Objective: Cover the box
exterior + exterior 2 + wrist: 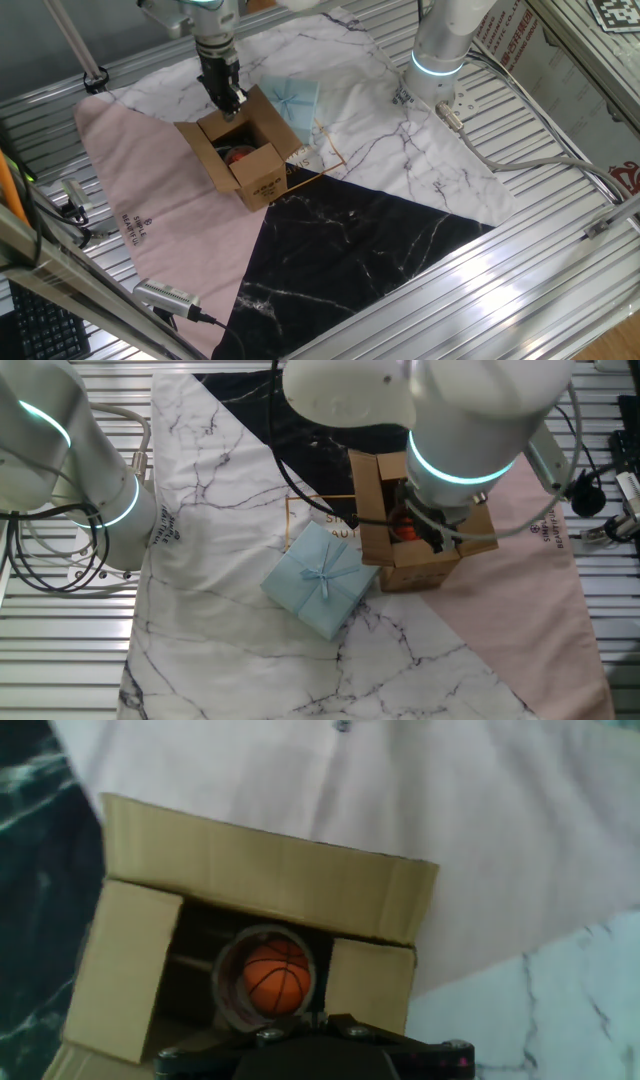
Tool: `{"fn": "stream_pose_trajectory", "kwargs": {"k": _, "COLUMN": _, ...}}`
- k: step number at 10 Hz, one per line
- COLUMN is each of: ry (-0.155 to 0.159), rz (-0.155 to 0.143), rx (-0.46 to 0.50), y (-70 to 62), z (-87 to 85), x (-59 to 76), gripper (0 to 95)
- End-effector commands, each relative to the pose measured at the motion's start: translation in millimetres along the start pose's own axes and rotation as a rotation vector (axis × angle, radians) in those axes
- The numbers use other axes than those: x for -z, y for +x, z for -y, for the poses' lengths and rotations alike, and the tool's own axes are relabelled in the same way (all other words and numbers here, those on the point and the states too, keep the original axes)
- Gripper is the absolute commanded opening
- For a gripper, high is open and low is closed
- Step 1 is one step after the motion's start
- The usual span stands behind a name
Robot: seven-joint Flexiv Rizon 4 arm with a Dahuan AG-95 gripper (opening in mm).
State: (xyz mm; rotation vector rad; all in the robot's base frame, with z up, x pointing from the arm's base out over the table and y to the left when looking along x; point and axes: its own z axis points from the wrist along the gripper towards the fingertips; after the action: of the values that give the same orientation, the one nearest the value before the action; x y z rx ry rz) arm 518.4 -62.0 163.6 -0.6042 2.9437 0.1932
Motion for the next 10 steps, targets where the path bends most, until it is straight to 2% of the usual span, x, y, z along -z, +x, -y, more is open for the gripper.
{"fn": "stream_pose_trajectory", "kwargs": {"k": 1, "ry": 0.007, "rz": 0.002, "rx": -0.049, "y": 0.7, "z": -0.9, "x": -0.6, "gripper": 0.0}}
{"fn": "stream_pose_trajectory", "kwargs": {"k": 2, "ry": 0.036, "rz": -0.023, "rx": -0.097, "y": 0.7, "z": -0.9, "x": -0.6, "gripper": 0.0}}
{"fn": "stream_pose_trajectory", "kwargs": {"k": 3, "ry": 0.091, "rz": -0.068, "rx": -0.114, "y": 0.7, "z": -0.9, "x": -0.6, "gripper": 0.0}}
{"fn": "stream_pose_trajectory", "kwargs": {"k": 4, "ry": 0.11, "rz": -0.089, "rx": -0.116, "y": 0.7, "z": -0.9, "x": -0.6, "gripper": 0.0}}
{"fn": "stream_pose_trajectory", "kwargs": {"k": 5, "ry": 0.089, "rz": -0.091, "rx": -0.131, "y": 0.7, "z": -0.9, "x": -0.6, "gripper": 0.0}}
{"fn": "stream_pose_trajectory", "kwargs": {"k": 7, "ry": 0.09, "rz": -0.099, "rx": -0.129, "y": 0.7, "z": -0.9, "x": -0.6, "gripper": 0.0}}
{"fn": "stream_pose_trajectory", "kwargs": {"k": 10, "ry": 0.088, "rz": -0.092, "rx": -0.127, "y": 0.7, "z": -0.9, "x": -0.6, "gripper": 0.0}}
